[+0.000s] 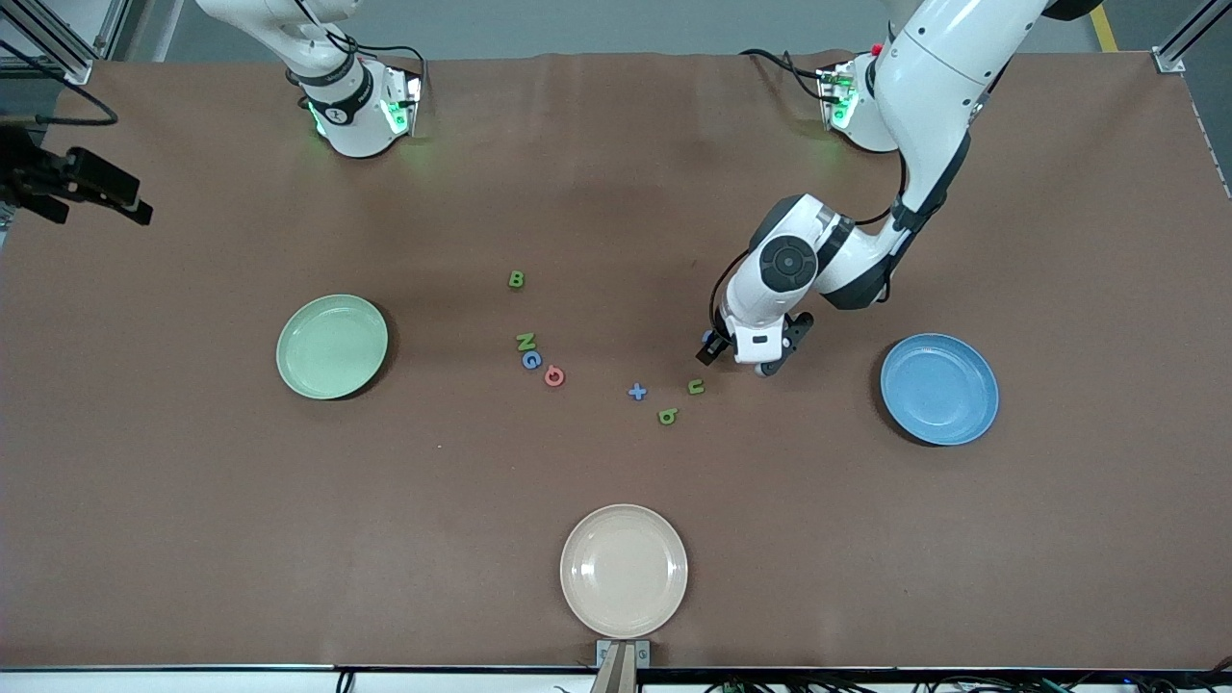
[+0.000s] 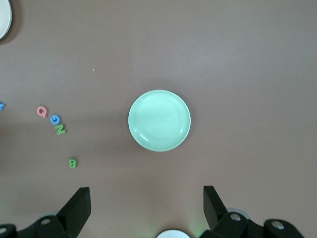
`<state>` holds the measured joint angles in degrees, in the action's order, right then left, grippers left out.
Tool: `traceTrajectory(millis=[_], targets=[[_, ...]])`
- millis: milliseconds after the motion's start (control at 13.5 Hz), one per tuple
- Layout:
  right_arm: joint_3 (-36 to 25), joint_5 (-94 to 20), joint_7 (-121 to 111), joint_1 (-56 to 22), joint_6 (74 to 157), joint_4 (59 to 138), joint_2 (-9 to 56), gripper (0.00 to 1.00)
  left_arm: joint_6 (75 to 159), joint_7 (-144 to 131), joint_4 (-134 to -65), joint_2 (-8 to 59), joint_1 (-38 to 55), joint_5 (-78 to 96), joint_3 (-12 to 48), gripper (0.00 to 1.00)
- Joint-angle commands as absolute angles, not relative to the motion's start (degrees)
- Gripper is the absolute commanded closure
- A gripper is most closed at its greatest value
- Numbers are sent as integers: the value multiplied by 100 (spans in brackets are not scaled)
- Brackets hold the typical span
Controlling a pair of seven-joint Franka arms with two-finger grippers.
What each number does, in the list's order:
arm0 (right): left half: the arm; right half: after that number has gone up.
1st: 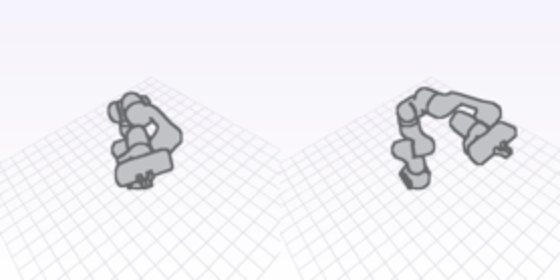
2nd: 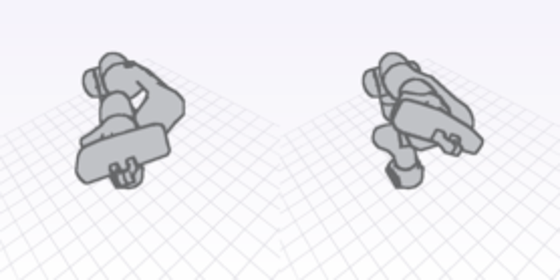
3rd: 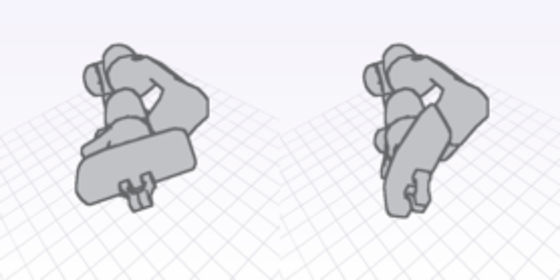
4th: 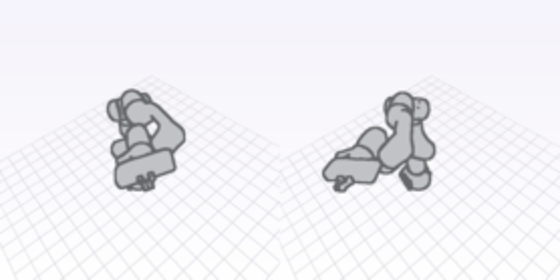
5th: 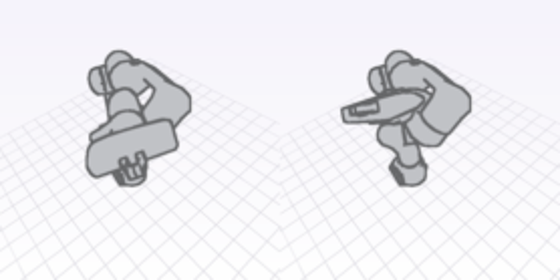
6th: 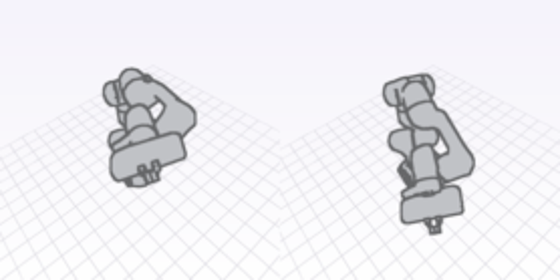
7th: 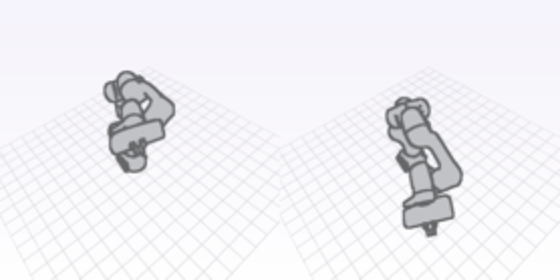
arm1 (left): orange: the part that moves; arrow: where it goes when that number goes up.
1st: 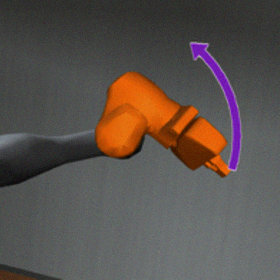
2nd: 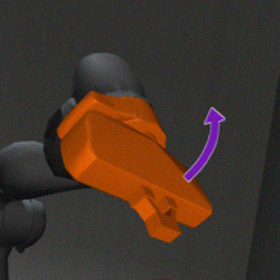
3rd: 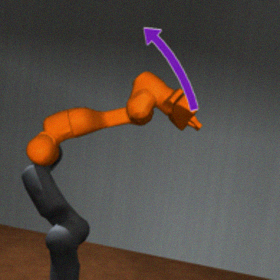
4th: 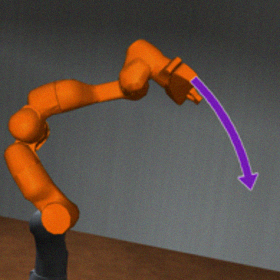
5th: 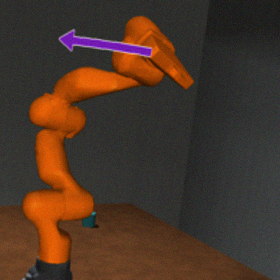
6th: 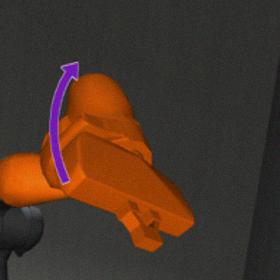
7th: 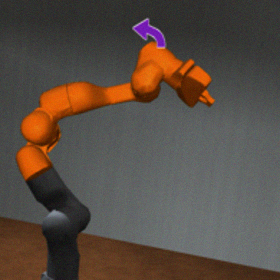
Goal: Sort upper and lower case letters into plates
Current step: 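Reach the left gripper down to the blue E letter, then carry the E to the blue plate while the right gripper reaches the B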
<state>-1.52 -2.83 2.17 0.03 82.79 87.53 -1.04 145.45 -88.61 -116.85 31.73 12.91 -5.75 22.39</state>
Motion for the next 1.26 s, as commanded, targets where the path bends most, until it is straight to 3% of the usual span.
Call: traceTrajectory(millis=[0,223,446,595,669,818,966,1189], targets=[[-149,-316,167,9,8472,8631,526,0,14634,-9061,-11602,3313,1336,-703,2206,21],[-106,-299,289,-218,8621,8736,729,0,14669,-9062,-11514,3463,1345,-703,2206,29],[-79,-395,1341,-630,9234,9270,730,0,14678,-9053,-11496,3533,1415,-712,2189,63],[-79,-518,1948,-1026,9718,9840,712,0,14669,-9044,-11408,3603,1415,-712,2136,92],[-79,-553,2273,-1255,10095,10253,651,0,14660,-9000,-11347,3604,1424,-738,2084,100],[-79,-580,2801,-1676,10719,11000,406,0,14442,-8965,-11181,3473,1319,-1332,2004,100],[-70,-580,3128,-1950,11317,11607,299,0,13469,-8616,-10882,3139,1012,-1634,2013,100],[-70,-580,3173,-2477,12572,12530,325,0,12878,-7248,-10837,2717,539,-1643,1995,100]])
